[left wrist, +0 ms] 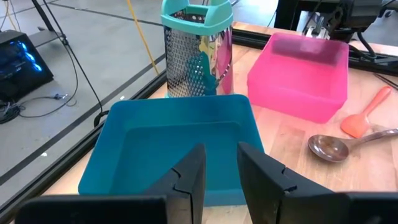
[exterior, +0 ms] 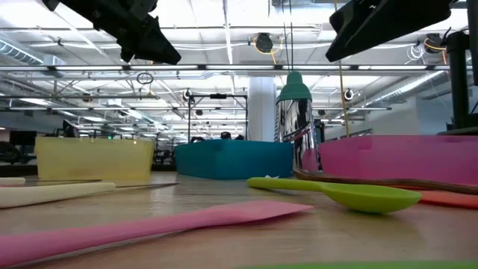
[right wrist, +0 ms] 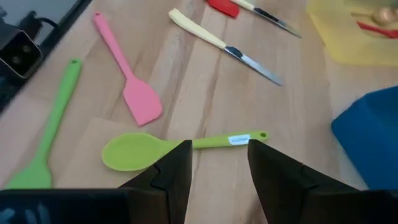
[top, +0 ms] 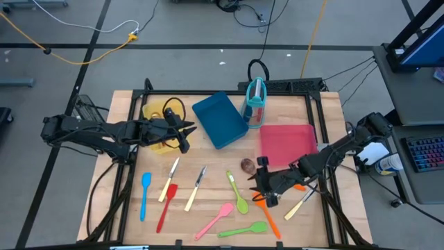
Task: Pick & Place Kitchen Items
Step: Put the brown serving spoon into the yellow bin
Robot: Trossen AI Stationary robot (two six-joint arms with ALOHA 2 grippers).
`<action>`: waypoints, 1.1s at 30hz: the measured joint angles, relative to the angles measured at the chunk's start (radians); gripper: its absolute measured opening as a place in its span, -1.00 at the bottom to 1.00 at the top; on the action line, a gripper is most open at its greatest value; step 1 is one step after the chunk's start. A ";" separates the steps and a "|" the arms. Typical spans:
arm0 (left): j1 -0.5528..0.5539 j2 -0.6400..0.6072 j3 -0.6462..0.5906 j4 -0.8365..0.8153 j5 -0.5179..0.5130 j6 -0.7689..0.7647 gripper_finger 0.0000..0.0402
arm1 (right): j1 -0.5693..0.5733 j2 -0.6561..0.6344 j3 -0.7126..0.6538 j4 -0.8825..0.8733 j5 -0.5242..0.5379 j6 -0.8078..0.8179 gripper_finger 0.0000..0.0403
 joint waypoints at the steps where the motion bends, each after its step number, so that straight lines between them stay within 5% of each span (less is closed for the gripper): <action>1: 0.000 0.000 0.000 0.000 0.000 0.000 -0.52 | -0.004 0.000 0.000 0.002 0.004 -0.019 -0.25; 6: 0.000 0.000 0.000 -0.002 0.000 0.000 -0.52 | -0.028 0.000 -0.001 0.016 0.059 0.060 -0.25; 13: 0.000 0.000 0.000 -0.006 0.000 0.000 -0.52 | -0.004 0.000 -0.001 -0.172 0.054 0.541 -0.25; 19: 0.000 0.000 0.000 -0.005 0.000 0.000 -0.52 | 0.065 0.007 -0.080 -0.212 0.052 0.795 -0.26; 33: 0.000 0.000 0.000 -0.001 -0.001 -0.001 -0.52 | 0.106 0.131 -0.198 -0.174 -0.003 0.918 -0.45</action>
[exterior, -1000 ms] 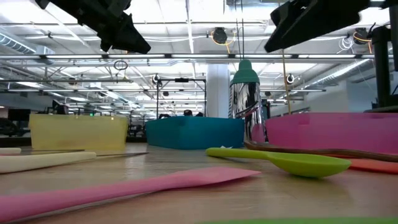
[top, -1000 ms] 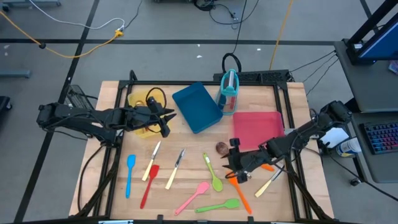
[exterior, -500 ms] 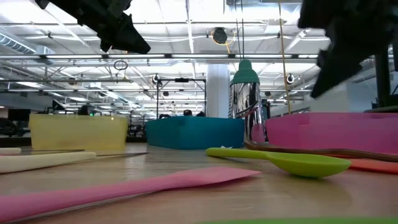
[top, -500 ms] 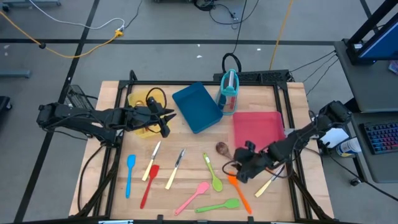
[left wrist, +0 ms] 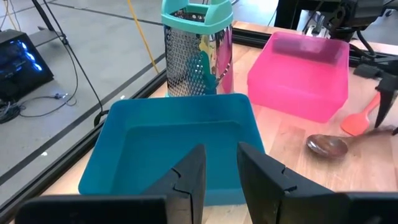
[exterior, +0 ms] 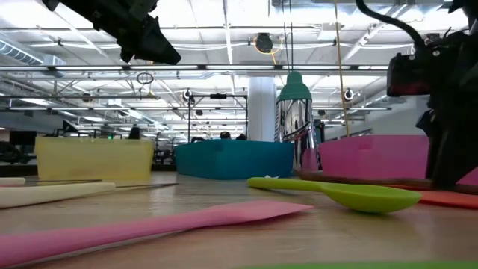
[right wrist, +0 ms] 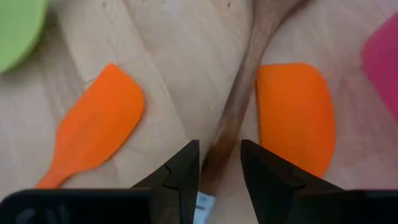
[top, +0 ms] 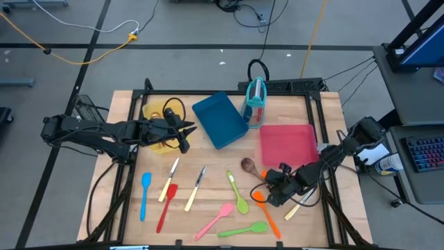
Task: Pick & Place Kitchen Items
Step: Put the brown serving spoon into the yellow bin
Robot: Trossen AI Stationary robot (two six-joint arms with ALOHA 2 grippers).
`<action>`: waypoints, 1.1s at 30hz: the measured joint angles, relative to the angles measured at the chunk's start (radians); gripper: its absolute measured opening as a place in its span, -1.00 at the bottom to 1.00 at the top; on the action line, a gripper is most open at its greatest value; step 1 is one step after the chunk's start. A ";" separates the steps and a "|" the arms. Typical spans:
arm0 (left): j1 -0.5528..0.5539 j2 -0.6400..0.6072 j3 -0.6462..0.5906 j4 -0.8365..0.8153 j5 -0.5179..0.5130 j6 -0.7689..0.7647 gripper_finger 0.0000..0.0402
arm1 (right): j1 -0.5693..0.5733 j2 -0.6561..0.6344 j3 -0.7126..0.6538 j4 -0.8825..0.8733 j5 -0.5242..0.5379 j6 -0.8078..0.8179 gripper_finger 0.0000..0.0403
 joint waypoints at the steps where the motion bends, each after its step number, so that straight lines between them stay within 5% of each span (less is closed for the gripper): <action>1: 0.000 0.000 0.000 0.000 0.000 0.000 -0.52 | 0.000 0.004 0.000 0.006 0.001 -0.001 -0.44; 16: 0.000 0.000 0.000 -0.001 -0.001 -0.010 -0.52 | -0.002 0.003 -0.073 0.156 0.088 -0.042 -0.26; 22: 0.000 0.000 0.000 0.000 -0.001 -0.015 -0.52 | -0.001 0.001 -0.140 0.240 0.101 -0.094 -0.45; 27: 0.000 0.000 0.000 0.000 -0.002 -0.032 -0.52 | -0.001 0.001 -0.155 0.232 0.137 -0.162 -0.81; 33: 0.000 0.000 0.000 0.001 -0.002 -0.036 -0.52 | 0.002 -0.017 -0.157 0.254 0.154 -0.174 -0.83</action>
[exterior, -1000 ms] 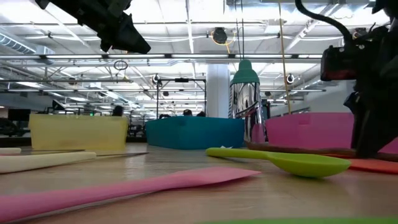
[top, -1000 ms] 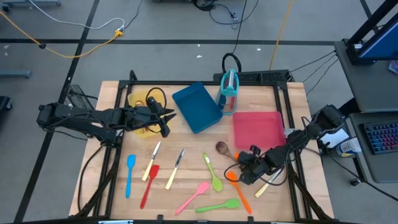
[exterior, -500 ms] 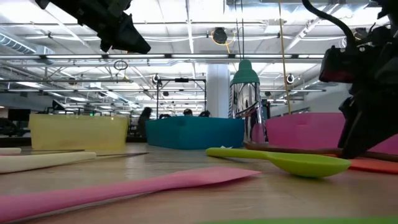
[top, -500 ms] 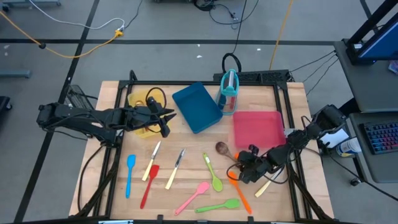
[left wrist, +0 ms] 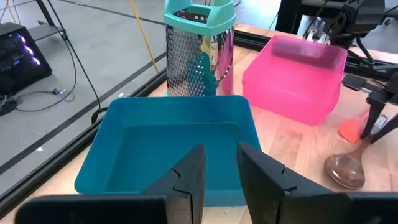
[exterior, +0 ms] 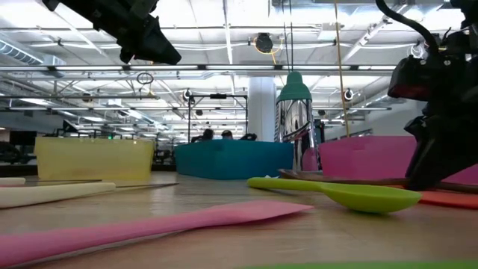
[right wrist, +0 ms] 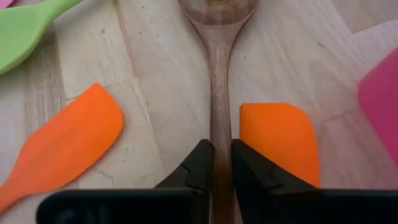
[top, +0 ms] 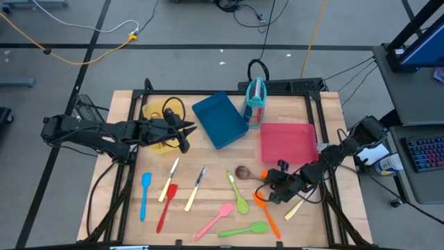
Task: Pick & Place Kitchen Items
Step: Put the brown serving spoon into the yellow bin
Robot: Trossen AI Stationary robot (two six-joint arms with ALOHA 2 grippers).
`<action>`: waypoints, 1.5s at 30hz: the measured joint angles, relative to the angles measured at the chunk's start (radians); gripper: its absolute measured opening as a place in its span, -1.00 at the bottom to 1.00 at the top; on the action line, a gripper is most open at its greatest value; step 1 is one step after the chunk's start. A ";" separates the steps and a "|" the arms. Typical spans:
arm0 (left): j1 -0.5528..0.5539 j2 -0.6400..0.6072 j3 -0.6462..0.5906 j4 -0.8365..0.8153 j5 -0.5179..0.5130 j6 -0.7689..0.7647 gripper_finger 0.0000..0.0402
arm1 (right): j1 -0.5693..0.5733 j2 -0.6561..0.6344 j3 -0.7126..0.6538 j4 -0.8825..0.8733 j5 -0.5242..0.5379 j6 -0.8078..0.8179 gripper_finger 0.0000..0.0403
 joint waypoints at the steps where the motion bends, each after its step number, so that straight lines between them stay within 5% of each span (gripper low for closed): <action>1: 0.000 0.000 0.000 0.001 0.000 0.000 -0.52 | 0.004 -0.006 -0.002 0.018 -0.008 -0.018 -0.82; 8: 0.000 0.000 0.000 0.003 0.000 0.001 -0.52 | 0.003 -0.093 0.014 0.091 0.013 -0.139 -0.82; 14: 0.000 0.000 0.000 0.001 0.002 0.040 -0.52 | 0.000 -0.193 0.013 0.107 0.195 -0.247 -0.80; 21: 0.000 0.000 0.000 0.002 0.029 0.044 -0.52 | -0.047 -0.243 0.013 0.378 0.408 -0.608 -0.80; 27: -0.016 0.039 -0.001 0.039 0.062 0.031 -0.52 | -0.155 -0.243 0.013 0.614 0.428 -0.895 -0.79; 32: -0.044 0.147 -0.002 0.191 0.063 0.040 -0.52 | -0.253 -0.239 0.013 0.719 0.426 -1.012 -0.79; 45: -0.059 0.541 0.000 0.994 0.061 0.157 -0.52 | -0.363 -0.070 0.013 1.100 0.422 -1.205 -0.78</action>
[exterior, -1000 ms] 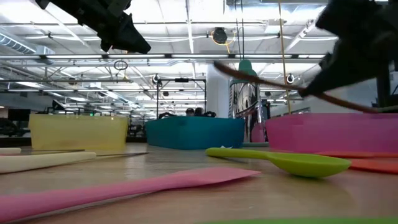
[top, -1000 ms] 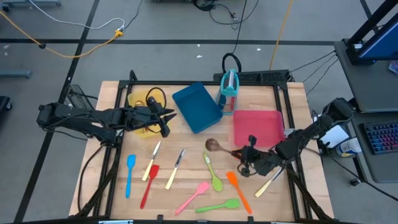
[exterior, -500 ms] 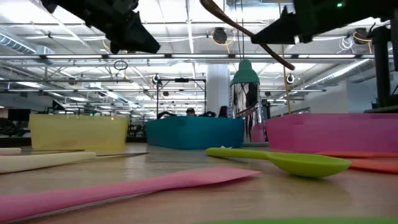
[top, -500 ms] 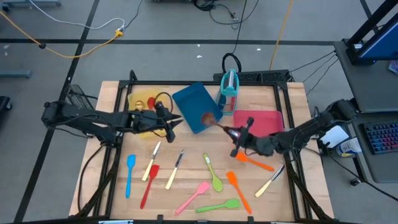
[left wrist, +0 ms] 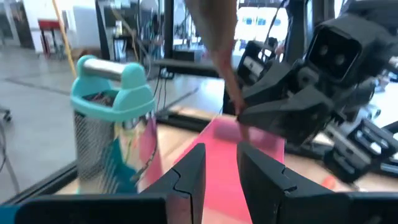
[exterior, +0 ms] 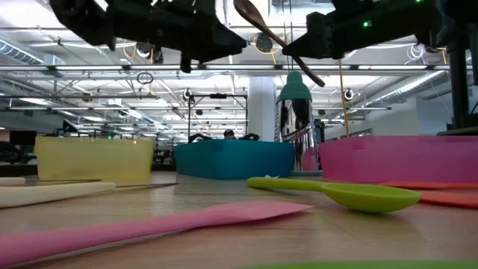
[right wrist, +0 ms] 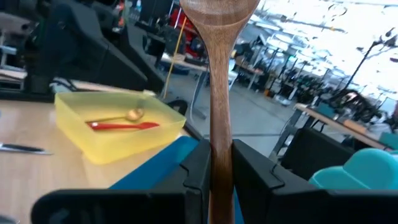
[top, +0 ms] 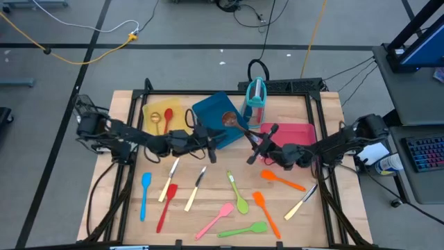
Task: Pick & Place Kitchen Items
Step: Put the brown serving spoon into the yellow bin
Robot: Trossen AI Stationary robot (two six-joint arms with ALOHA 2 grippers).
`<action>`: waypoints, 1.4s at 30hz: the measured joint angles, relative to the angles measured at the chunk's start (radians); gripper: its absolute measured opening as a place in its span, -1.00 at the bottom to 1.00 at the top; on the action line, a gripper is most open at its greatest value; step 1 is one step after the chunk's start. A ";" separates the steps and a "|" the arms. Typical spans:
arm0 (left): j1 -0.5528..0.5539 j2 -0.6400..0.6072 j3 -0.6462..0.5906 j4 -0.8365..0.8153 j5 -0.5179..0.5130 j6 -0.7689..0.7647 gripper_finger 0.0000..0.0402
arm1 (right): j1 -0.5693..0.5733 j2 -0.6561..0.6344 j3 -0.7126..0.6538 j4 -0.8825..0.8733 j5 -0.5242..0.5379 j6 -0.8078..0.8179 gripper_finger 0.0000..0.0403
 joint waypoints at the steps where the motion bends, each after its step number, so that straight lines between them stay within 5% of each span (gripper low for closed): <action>1: 0.000 0.024 0.000 0.047 0.000 0.009 -0.52 | -0.007 0.021 0.000 0.040 -0.001 -0.018 -0.78; 9: 0.011 0.140 0.000 0.314 0.002 0.036 -0.52 | -0.068 0.138 0.004 0.213 -0.128 -0.060 -0.78; 20: 0.040 0.142 0.000 0.321 0.003 0.063 -0.52 | -0.129 0.254 0.081 0.207 -0.300 -0.155 -0.78; 42: 0.045 0.142 0.001 0.312 -0.061 0.062 -0.56 | -0.157 0.291 0.098 0.308 -0.314 -0.111 -0.78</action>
